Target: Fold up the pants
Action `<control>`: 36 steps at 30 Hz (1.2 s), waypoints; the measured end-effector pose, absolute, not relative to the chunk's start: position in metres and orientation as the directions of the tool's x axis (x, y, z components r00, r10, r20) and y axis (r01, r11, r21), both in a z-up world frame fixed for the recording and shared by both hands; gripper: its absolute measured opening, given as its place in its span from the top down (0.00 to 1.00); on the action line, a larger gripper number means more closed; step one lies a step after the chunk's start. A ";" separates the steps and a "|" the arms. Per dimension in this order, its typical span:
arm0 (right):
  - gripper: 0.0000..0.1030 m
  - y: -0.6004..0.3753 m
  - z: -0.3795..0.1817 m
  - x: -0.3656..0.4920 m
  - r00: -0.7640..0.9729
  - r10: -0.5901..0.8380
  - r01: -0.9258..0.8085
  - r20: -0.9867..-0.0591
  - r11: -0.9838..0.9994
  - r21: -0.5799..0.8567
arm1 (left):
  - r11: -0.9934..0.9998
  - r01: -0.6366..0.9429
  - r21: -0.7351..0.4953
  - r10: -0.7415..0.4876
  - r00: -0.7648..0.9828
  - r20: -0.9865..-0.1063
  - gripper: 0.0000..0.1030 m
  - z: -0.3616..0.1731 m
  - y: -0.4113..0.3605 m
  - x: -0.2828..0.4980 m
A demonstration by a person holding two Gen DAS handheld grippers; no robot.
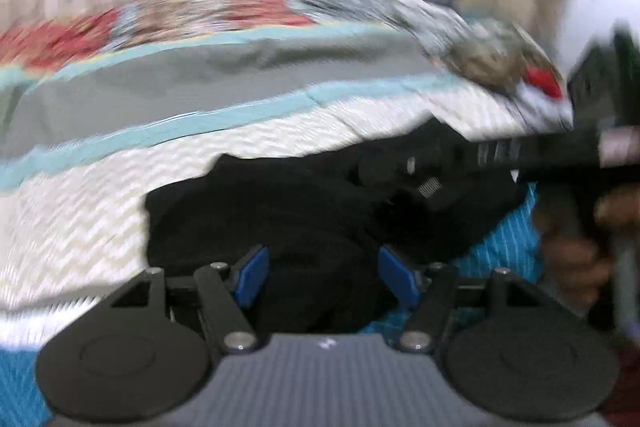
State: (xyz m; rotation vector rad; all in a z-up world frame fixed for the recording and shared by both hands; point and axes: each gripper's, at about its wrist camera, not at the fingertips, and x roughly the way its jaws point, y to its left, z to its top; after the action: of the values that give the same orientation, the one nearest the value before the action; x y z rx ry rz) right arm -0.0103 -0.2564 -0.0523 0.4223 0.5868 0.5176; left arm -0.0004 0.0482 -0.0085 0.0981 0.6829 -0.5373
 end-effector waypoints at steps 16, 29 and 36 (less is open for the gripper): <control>0.55 -0.353 -0.069 -0.048 0.873 0.291 -0.065 -0.392 0.864 0.499 | 0.875 0.271 -0.401 -0.481 0.580 -0.657 0.37 -0.008 0.067 0.066; 0.85 -0.405 -0.115 -0.060 0.854 0.188 0.063 -0.485 0.889 0.454 | 0.794 0.494 -0.354 -0.515 0.240 -0.823 0.19 0.012 -0.198 0.144; 0.86 -0.377 -0.076 -0.081 0.896 0.194 -0.081 -0.398 0.955 0.284 | 0.818 0.563 -0.116 -0.265 0.192 -0.945 0.29 -0.040 -0.275 0.148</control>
State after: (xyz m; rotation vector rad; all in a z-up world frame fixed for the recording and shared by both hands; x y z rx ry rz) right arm -0.0813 -0.3773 -0.0755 0.2653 0.4372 0.1444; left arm 0.1480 -0.2754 -0.0399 0.2821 1.2503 -0.5926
